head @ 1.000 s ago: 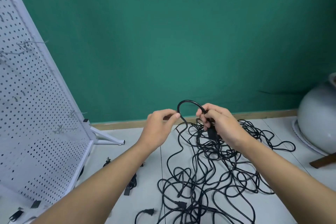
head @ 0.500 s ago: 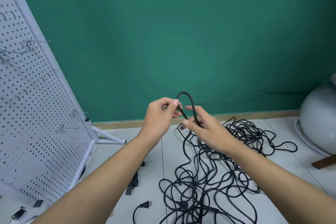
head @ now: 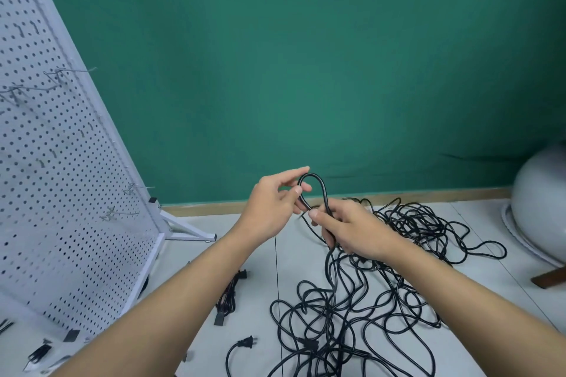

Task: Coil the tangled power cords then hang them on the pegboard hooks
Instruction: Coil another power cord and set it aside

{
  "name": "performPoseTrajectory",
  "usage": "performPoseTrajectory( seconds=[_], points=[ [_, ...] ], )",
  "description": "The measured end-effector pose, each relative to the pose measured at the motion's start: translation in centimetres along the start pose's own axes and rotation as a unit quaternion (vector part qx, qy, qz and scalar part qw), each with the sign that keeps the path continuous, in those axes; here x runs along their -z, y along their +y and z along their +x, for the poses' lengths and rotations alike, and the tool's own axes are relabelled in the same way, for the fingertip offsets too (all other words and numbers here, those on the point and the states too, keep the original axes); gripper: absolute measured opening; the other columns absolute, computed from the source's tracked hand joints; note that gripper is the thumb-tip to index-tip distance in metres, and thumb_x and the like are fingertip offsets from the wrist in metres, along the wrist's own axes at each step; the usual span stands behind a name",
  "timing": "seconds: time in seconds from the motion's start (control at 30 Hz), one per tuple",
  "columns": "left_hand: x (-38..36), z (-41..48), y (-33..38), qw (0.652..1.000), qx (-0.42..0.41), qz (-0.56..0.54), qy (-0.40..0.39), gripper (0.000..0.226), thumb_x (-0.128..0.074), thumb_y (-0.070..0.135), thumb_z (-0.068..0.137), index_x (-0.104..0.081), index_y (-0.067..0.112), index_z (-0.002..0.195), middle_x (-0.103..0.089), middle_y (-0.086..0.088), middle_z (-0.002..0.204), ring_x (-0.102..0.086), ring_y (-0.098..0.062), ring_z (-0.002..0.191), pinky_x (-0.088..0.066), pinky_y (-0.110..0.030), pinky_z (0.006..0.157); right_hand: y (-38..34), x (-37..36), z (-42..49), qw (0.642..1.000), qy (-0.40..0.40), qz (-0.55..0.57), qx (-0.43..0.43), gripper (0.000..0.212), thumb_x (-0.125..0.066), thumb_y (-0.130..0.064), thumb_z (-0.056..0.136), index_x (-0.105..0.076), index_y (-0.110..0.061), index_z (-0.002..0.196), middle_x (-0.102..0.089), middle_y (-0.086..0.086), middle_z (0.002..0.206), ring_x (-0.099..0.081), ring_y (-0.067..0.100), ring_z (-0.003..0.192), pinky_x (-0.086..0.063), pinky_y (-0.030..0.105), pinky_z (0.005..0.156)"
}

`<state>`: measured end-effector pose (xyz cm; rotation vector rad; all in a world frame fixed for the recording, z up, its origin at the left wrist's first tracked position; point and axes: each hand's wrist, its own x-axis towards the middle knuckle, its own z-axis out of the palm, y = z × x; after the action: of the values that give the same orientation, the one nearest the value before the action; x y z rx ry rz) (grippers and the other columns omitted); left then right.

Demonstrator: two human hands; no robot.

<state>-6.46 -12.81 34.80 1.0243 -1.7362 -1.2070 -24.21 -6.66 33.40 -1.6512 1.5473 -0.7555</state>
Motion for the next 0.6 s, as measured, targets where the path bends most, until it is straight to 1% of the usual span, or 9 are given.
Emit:
performPoseTrajectory(
  seconds=[0.13, 0.2, 0.27, 0.3, 0.37, 0.4, 0.47, 0.53, 0.6],
  points=[
    [0.1, -0.2, 0.0, 1.000, 0.000, 0.000, -0.026, 0.038, -0.052, -0.002, 0.103, -0.067, 0.019, 0.132, -0.067, -0.008, 0.100, -0.071, -0.018, 0.069, -0.062, -0.030, 0.079, 0.1, 0.8, -0.5, 1.000, -0.023, 0.000, -0.007, 0.034, -0.058, -0.047, 0.102, -0.063, -0.014, 0.096, -0.073, 0.001, 0.070, -0.047, 0.018, 0.047, -0.041, 0.029, 0.049],
    [-0.1, -0.3, 0.2, 0.999, 0.010, -0.012, -0.034, 0.034, -0.054, -0.002, 0.102, -0.066, 0.015, 0.129, -0.068, -0.012, 0.099, -0.074, -0.021, 0.071, -0.063, -0.032, 0.079, 0.2, 1.4, -0.8, 0.999, -0.032, -0.005, 0.001, 0.027, -0.062, -0.048, 0.100, -0.065, -0.021, 0.103, -0.073, 0.004, 0.069, -0.045, 0.016, 0.044, -0.039, 0.025, 0.046],
    [-0.4, -0.2, 0.2, 0.998, 0.024, -0.036, -0.037, 0.031, -0.057, -0.002, 0.101, -0.065, 0.011, 0.128, -0.069, -0.015, 0.097, -0.076, -0.025, 0.073, -0.063, -0.032, 0.078, 0.4, 1.9, -1.0, 0.998, -0.039, -0.039, 0.016, 0.023, -0.060, -0.048, 0.101, -0.063, -0.030, 0.113, -0.070, 0.002, 0.063, -0.046, 0.012, 0.042, -0.040, 0.023, 0.046],
    [-0.5, -0.2, 0.3, 0.998, 0.029, -0.050, -0.034, 0.029, -0.059, -0.002, 0.101, -0.065, 0.009, 0.127, -0.070, -0.015, 0.097, -0.076, -0.027, 0.074, -0.063, -0.031, 0.078, 0.4, 2.0, -1.1, 0.997, -0.042, -0.052, 0.023, 0.021, -0.057, -0.047, 0.103, -0.062, -0.031, 0.114, -0.069, 0.001, 0.061, -0.046, 0.011, 0.042, -0.040, 0.022, 0.047],
    [-0.9, -0.2, 0.3, 0.996, 0.036, -0.080, -0.016, 0.025, -0.064, 0.001, 0.099, -0.066, 0.007, 0.123, -0.071, -0.018, 0.102, -0.077, -0.031, 0.075, -0.063, -0.030, 0.075, 0.2, 2.0, -1.0, 0.997, -0.045, -0.059, 0.029, 0.020, -0.051, -0.042, 0.107, -0.062, -0.025, 0.105, -0.067, 0.001, 0.061, -0.046, 0.009, 0.042, -0.041, 0.023, 0.048],
    [-1.2, -0.3, 0.4, 0.995, 0.037, -0.091, -0.004, 0.022, -0.066, 0.004, 0.099, -0.067, 0.007, 0.120, -0.070, -0.018, 0.107, -0.077, -0.031, 0.077, -0.063, -0.029, 0.075, 0.1, 2.0, -1.0, 0.997, -0.043, -0.058, 0.027, 0.024, -0.048, -0.039, 0.108, -0.060, -0.021, 0.098, -0.066, 0.001, 0.062, -0.046, 0.009, 0.042, -0.041, 0.024, 0.049],
    [-1.9, -0.4, 0.4, 0.990, 0.056, -0.126, 0.001, 0.020, -0.066, 0.017, 0.101, -0.067, 0.011, 0.120, -0.071, -0.016, 0.114, -0.078, -0.029, 0.085, -0.062, -0.030, 0.078, 0.1, 1.9, -0.9, 0.998, -0.030, -0.048, 0.020, 0.030, -0.044, -0.035, 0.110, -0.055, -0.016, 0.088, -0.063, -0.001, 0.062, -0.047, 0.011, 0.046, -0.043, 0.027, 0.052],
    [-2.3, -0.3, 0.0, 0.982, 0.100, -0.155, -0.039, 0.026, -0.055, 0.031, 0.106, -0.064, 0.016, 0.125, -0.075, -0.012, 0.114, -0.076, -0.025, 0.098, -0.062, -0.036, 0.086, 0.5, 1.9, -0.7, 1.000, -0.006, -0.009, 0.020, 0.032, -0.042, -0.032, 0.111, -0.052, -0.015, 0.085, -0.059, -0.005, 0.061, -0.049, 0.015, 0.051, -0.046, 0.032, 0.055],
    [-2.4, -0.3, -1.1, 0.980, 0.132, -0.104, -0.108, 0.029, -0.048, 0.032, 0.108, -0.068, 0.020, 0.124, -0.077, -0.006, 0.113, -0.073, -0.019, 0.108, -0.057, -0.039, 0.095, 0.9, 2.2, -0.5, 0.999, 0.025, 0.041, 0.021, 0.033, -0.042, -0.030, 0.111, -0.052, -0.014, 0.083, -0.058, -0.005, 0.063, -0.050, 0.019, 0.052, -0.046, 0.033, 0.054]
  ],
)
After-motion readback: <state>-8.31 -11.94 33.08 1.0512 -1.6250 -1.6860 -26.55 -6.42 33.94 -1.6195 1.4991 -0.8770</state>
